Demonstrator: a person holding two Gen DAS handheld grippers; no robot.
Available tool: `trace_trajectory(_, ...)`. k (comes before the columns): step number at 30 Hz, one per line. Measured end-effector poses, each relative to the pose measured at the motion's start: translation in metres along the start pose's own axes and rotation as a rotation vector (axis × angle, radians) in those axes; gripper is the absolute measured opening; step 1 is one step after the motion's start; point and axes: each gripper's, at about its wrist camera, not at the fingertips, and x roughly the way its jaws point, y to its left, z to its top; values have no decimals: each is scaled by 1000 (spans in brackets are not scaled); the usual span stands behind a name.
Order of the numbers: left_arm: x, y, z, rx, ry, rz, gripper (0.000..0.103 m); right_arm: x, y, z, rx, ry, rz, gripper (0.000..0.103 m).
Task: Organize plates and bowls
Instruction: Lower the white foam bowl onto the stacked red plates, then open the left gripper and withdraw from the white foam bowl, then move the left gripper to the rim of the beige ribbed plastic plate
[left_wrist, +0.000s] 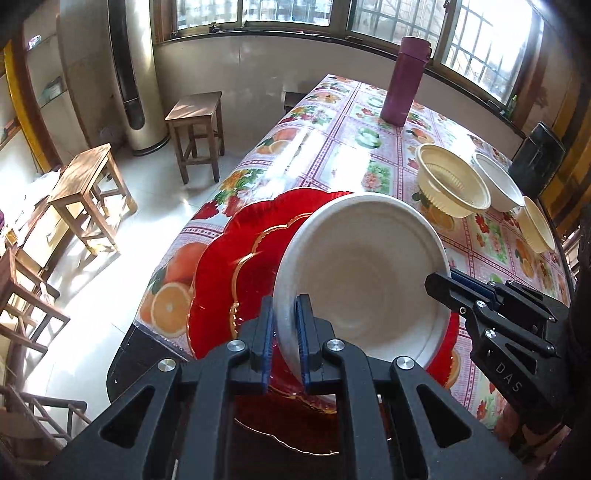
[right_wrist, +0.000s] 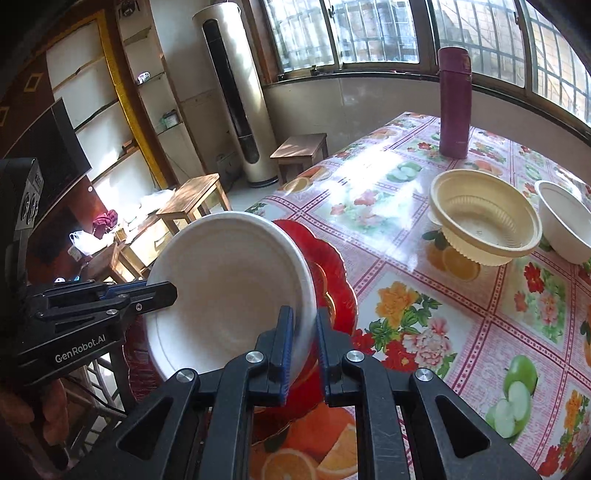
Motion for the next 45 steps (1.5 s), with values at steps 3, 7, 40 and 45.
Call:
trace_trajectory(3, 6, 7, -3, -14, 18, 10, 10, 11, 4, -4, -14, 14, -3, 13)
trace_trajectory(7, 8, 14, -4, -27, 20, 34, 12, 15, 13, -4, -58, 4, -26, 14)
trace_trajectory(40, -57, -299, -5, 665, -515, 32, 103, -212, -314, -80, 520, -514, -159, 88)
trace_trajectory(45, -46, -349, -3, 692, -504, -16, 103, -240, -355, -105, 588, -557, -216, 88)
